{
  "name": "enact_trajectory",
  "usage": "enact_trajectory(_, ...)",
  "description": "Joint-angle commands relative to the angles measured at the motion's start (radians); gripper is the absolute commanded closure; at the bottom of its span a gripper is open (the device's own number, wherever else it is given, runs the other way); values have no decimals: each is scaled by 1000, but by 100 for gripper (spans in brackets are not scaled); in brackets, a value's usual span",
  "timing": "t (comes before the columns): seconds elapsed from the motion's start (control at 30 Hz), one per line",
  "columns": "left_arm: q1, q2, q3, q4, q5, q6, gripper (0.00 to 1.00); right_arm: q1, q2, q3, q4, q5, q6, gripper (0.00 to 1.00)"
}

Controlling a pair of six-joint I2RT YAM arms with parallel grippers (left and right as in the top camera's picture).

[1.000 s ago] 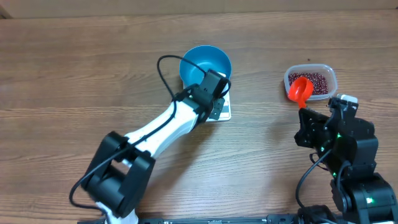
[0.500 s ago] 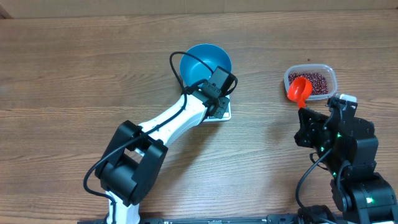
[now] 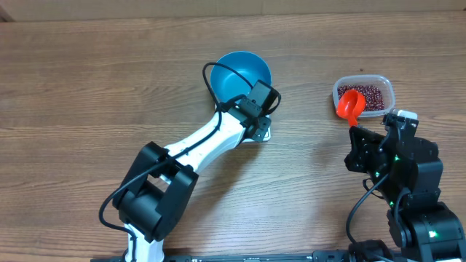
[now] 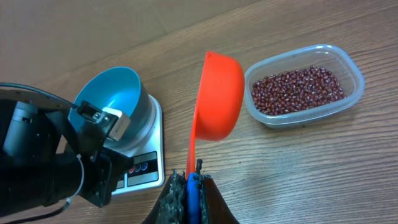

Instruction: Scoop item into bowl and weigh 150g on scale

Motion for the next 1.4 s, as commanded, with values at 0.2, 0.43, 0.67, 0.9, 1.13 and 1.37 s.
enact_trajectory(0.2, -9, 34, 19, -8, -17, 26, 96, -8, -5, 37, 9, -6, -5, 97)
enact_trajectory(0.43, -8, 34, 19, -21, -37, 18, 96, -8, -5, 37, 9, -6, -5, 97)
enact_trajectory(0.67, -8, 40, 19, -30, -70, 18, 96, -8, -5, 37, 9, -6, -5, 97)
enact_trajectory(0.9, -8, 40, 19, -44, -71, 18, 96, -7, -5, 37, 9, -7, -5, 97)
enact_trajectory(1.13, -8, 54, 19, -44, -71, 18, 96, -7, -5, 37, 9, -14, -5, 97)
enact_trajectory(1.37, -8, 62, 19, -45, -71, 18, 96, -7, -5, 37, 9, -17, -5, 97)
